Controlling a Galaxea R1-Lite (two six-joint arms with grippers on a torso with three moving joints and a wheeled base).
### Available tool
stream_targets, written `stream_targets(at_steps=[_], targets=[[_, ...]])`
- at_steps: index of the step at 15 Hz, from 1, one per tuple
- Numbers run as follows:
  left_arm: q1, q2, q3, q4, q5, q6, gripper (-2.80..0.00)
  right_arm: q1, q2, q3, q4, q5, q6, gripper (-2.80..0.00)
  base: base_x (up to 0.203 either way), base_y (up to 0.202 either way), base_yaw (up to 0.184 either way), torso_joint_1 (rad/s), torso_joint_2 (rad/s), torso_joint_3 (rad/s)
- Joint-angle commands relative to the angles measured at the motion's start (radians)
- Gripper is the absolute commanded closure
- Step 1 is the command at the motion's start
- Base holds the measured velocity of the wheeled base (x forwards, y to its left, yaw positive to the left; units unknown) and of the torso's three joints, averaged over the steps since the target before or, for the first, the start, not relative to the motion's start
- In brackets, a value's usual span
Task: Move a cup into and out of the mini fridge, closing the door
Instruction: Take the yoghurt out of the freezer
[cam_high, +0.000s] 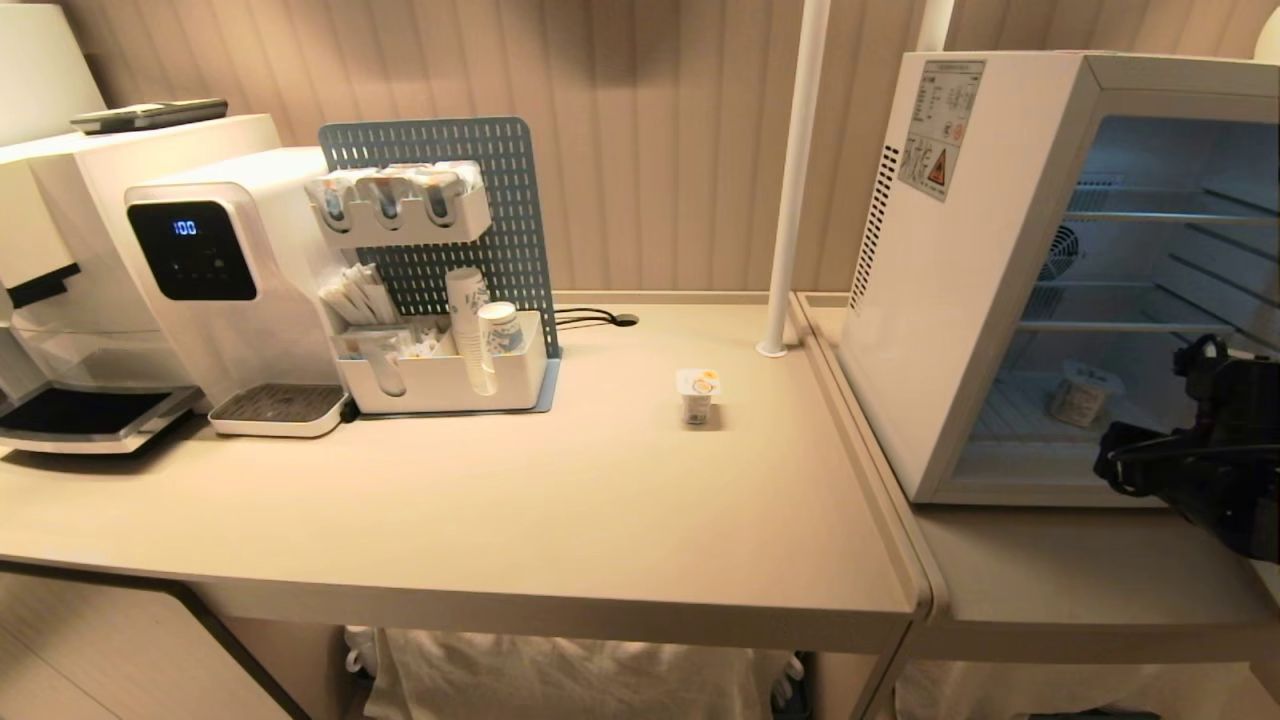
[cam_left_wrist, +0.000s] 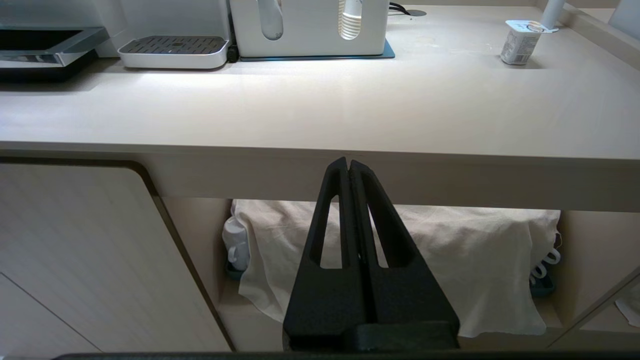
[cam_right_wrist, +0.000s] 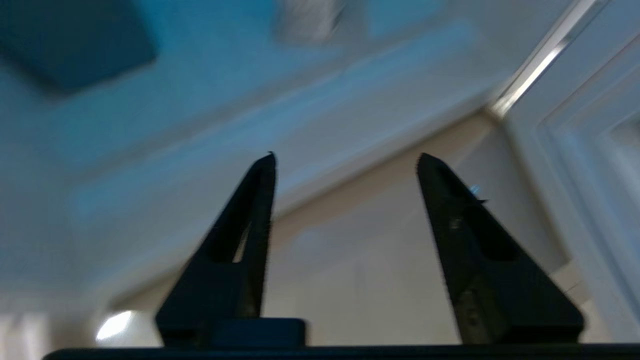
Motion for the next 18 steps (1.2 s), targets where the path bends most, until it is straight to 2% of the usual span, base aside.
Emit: stream_targets(at_steps=[1, 4, 7, 11, 18], targets=[[0.001, 0.0, 0.0, -0.001, 0.0, -0.001, 0.0, 0.0, 0.132, 0.002, -0.182, -0.042, -0.04, -2.8, 0.0, 0.0, 0.0, 0.0, 0.0, 0.0], [-0.001, 0.0, 0.0, -0.001, 0.0, -0.002, 0.0, -0.001, 0.253, -0.021, -0.337, -0.077, -0.099, -2.8, 0.0, 0.0, 0.0, 0.0, 0.0, 0.0], [-0.001, 0.0, 0.0, -0.001, 0.0, -0.002, 0.0, -0.032, 0.374, -0.1, -0.422, -0.083, -0.142, -2.8, 0.0, 0.0, 0.0, 0.0, 0.0, 0.011], [-0.001, 0.0, 0.0, -0.001, 0.0, -0.004, 0.0, -0.074, 0.496, -0.276, -0.441, -0.082, -0.167, -2.8, 0.0, 0.0, 0.0, 0.0, 0.0, 0.0], [0.0, 0.0, 0.0, -0.002, 0.0, -0.004, 0.0, -0.081, 0.671, -0.528, -0.441, -0.066, -0.236, -2.8, 0.0, 0.0, 0.0, 0.0, 0.0, 0.0]])
